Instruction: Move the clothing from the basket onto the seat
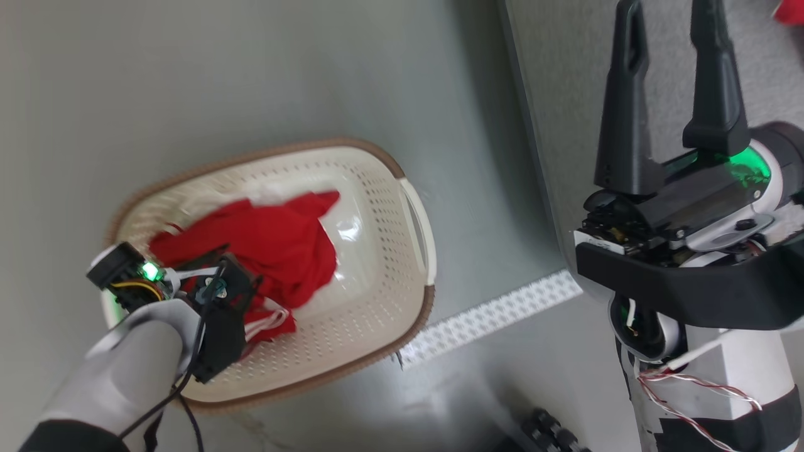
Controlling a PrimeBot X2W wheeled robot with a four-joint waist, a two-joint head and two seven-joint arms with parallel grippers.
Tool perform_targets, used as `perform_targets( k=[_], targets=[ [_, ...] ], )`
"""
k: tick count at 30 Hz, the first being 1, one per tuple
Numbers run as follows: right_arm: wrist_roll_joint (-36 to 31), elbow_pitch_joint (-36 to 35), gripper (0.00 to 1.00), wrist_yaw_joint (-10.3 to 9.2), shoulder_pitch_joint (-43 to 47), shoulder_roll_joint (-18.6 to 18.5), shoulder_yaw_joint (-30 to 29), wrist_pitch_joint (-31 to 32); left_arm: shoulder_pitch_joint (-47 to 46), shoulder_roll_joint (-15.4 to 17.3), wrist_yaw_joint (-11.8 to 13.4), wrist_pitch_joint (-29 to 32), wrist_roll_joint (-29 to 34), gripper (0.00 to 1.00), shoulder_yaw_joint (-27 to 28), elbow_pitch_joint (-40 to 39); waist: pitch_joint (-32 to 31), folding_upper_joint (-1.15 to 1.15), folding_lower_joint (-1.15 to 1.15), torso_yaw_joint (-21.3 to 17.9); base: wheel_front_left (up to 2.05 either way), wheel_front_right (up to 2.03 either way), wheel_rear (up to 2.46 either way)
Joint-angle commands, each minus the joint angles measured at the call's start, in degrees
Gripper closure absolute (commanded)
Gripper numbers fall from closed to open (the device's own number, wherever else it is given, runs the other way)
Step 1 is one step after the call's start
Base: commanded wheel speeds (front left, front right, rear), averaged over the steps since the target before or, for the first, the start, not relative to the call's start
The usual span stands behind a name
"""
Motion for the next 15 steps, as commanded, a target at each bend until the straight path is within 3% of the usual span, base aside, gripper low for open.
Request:
perform_targets(
  k=[1, 7, 15],
  targets=[
    [1.5, -0.5, 0.0, 0.03, -0.8, 0.3, 0.1, -0.1, -1.6, 0.3, 0.5, 0.1, 0.7, 0.0, -0.6, 1.6, 5.8, -0.02, -0.01, -3.4, 0.0, 0.0, 0.0],
    [3.4, -1.6, 0.0, 0.03, -1.2, 0.3, 0.3, -0.1, -4.6, -0.5, 1.1, -0.1, 2.0, 0.0, -2.1, 5.2, 8.6, -0.02, -0.01, -4.4, 0.0, 0.0, 0.0],
    [5.7, -2.6, 0.0, 0.03, -2.0, 0.3, 0.1, -0.1, -8.5, -1.2, 5.0, 0.7, 3.4, 0.0, -3.6, 10.0, 11.5, -0.02, -0.01, -5.8, 0.0, 0.0, 0.0]
  ],
)
